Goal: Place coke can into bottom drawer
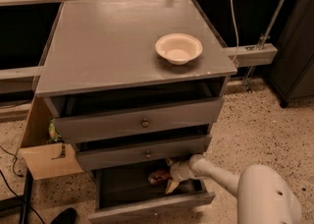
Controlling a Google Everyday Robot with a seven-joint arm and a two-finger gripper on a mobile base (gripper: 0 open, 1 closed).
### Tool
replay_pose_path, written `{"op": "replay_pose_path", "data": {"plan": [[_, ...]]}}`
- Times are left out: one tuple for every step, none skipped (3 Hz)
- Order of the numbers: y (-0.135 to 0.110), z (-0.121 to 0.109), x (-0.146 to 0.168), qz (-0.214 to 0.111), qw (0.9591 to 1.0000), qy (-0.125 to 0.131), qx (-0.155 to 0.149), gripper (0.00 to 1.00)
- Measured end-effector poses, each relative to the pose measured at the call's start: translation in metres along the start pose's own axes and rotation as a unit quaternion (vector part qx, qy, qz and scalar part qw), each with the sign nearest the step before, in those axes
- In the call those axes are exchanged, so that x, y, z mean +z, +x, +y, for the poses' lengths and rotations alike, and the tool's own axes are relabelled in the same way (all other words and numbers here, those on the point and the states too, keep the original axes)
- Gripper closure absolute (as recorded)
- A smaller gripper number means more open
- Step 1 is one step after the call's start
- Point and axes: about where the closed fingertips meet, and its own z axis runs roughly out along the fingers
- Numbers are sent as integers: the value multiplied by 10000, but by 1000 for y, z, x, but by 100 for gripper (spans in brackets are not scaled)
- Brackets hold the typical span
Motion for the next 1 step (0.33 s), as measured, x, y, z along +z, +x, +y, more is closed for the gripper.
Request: {"op": "replay_pose_path", "data": {"plan": [[0,0,0,0,10000,0,0,0]]}}
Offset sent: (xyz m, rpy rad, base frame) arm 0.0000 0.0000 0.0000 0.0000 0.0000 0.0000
